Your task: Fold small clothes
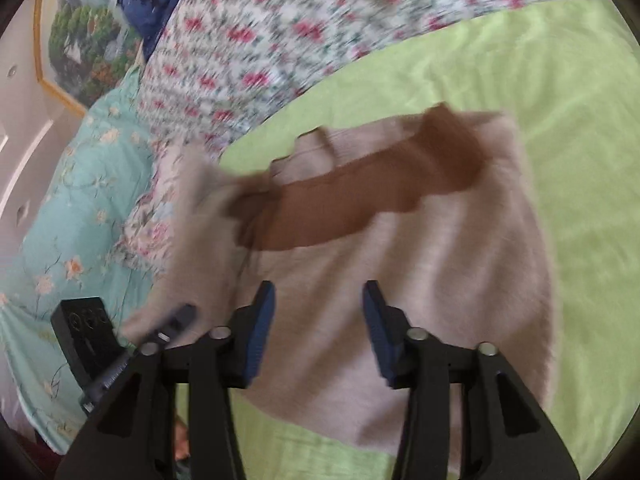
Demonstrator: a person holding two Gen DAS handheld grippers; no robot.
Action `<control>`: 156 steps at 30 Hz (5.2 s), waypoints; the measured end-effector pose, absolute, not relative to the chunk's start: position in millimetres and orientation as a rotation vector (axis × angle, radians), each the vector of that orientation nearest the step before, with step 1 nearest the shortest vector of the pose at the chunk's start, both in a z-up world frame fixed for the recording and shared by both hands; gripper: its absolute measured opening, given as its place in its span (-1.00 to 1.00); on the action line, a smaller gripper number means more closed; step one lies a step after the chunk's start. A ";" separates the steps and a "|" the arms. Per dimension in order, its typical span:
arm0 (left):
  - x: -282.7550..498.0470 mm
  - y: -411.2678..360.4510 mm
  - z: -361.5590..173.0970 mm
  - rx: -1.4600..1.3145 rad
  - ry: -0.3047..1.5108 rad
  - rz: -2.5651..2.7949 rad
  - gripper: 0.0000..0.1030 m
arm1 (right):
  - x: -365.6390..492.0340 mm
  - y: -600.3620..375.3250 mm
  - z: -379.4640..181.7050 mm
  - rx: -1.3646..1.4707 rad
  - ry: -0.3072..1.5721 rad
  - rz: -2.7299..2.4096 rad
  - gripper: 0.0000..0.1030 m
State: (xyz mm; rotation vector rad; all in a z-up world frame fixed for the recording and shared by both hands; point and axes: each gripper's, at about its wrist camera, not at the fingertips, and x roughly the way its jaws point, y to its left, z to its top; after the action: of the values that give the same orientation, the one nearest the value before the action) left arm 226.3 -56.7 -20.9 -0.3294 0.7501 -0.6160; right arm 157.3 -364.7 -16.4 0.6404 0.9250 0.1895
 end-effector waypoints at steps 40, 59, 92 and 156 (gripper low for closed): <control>201.7 -277.1 -70.6 -0.016 0.927 -0.867 -0.82 | 180.1 -468.9 -32.1 0.489 0.934 0.005 -0.66; 168.3 -168.1 -15.4 -0.080 0.893 -0.807 0.69 | 116.7 -472.0 -24.9 0.610 0.925 -0.011 0.61; 221.4 -29.4 -19.6 -0.283 0.931 -0.692 -0.03 | 165.1 -287.8 -36.8 0.519 0.984 0.320 -0.38; 145.2 26.0 -57.3 -0.139 0.951 -0.541 -0.92 | 148.0 -258.0 -77.7 0.523 0.982 0.101 -1.00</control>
State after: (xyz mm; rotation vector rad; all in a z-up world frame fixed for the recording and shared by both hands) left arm 145.2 26.0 -57.3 -0.1388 0.9506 -0.5410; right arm 148.0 -258.0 -77.7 0.5232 0.9821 0.1012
